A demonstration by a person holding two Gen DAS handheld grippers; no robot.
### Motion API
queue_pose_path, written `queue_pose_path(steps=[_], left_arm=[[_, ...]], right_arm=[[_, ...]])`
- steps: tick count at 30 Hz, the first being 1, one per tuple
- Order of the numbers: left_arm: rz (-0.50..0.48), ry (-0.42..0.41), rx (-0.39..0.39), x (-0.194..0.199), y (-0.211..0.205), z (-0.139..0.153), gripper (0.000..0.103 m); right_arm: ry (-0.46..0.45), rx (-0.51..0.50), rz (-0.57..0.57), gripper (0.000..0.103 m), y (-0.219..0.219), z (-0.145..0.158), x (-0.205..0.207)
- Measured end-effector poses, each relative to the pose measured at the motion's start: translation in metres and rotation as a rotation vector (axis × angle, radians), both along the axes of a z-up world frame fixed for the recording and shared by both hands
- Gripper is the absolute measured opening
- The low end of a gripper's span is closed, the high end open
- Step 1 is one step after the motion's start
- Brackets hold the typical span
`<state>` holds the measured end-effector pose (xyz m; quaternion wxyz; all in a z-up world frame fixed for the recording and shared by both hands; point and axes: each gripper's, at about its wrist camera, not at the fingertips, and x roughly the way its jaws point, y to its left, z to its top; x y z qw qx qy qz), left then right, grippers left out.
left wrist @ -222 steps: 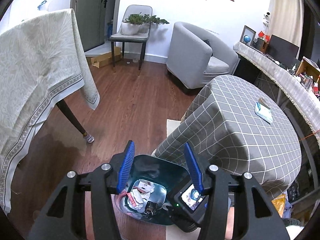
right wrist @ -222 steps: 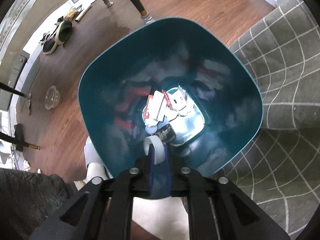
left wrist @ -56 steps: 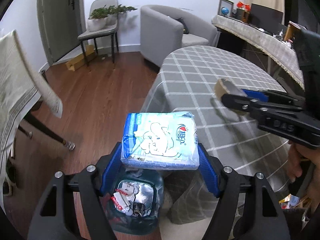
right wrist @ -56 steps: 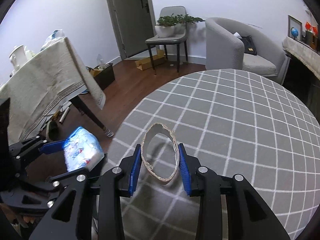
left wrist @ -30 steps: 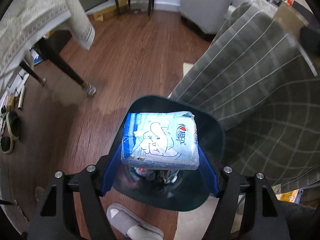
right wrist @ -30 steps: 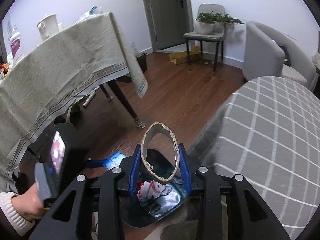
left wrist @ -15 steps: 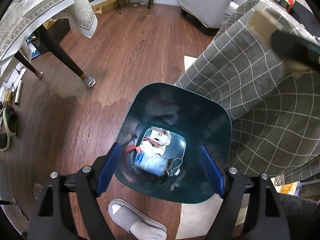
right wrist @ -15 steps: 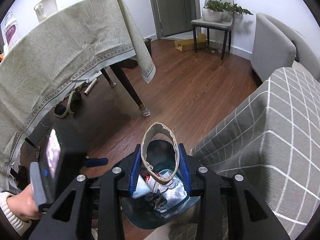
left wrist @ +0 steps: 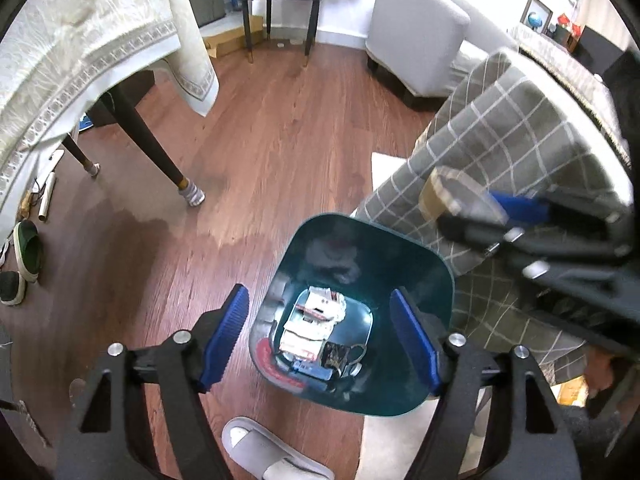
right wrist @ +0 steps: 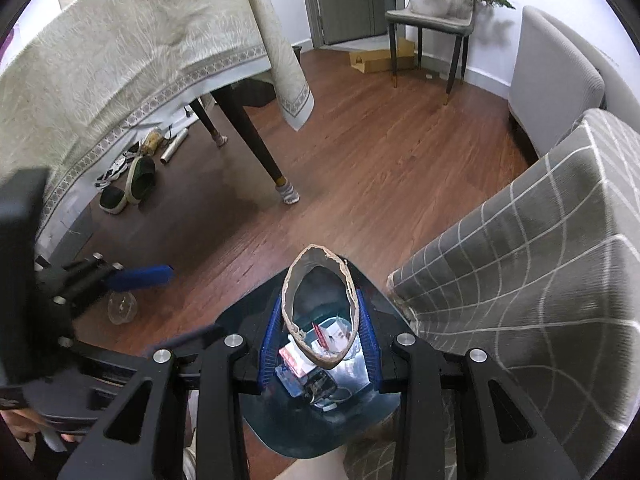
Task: Collect trash
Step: 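Lower the tape roll into the bin and open the right gripper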
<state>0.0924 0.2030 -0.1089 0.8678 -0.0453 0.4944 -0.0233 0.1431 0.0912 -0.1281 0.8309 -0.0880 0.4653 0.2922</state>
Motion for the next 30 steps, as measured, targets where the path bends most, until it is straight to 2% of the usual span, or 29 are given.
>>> queue_pose_path(steps=[10, 19, 22, 27, 30], left_arm=[[0.005, -0.134, -0.023, -0.007, -0.004, 0.054, 0.060], [-0.022, -0.231, -0.036, -0.012, -0.013, 0.097, 0.052], [-0.004, -0.268, -0.067, -0.015, -0.007, 0.112, 0.052], [0.014, -0.332, -0.039, -0.034, -0.003, 0.135, 0.052], [0.048, -0.355, -0.061, -0.050, 0.002, 0.146, 0.055]], right_arm=[[0.082, -0.046, -0.007, 0.036, 0.002, -0.033, 0.005], [0.185, -0.135, 0.032, 0.036, 0.015, -0.085, -0.008], [0.224, -0.182, 0.053, 0.036, 0.019, -0.106, -0.016], [0.269, -0.230, 0.097, 0.036, 0.024, -0.131, -0.025], [0.265, -0.295, 0.143, 0.038, 0.028, -0.140, -0.034]])
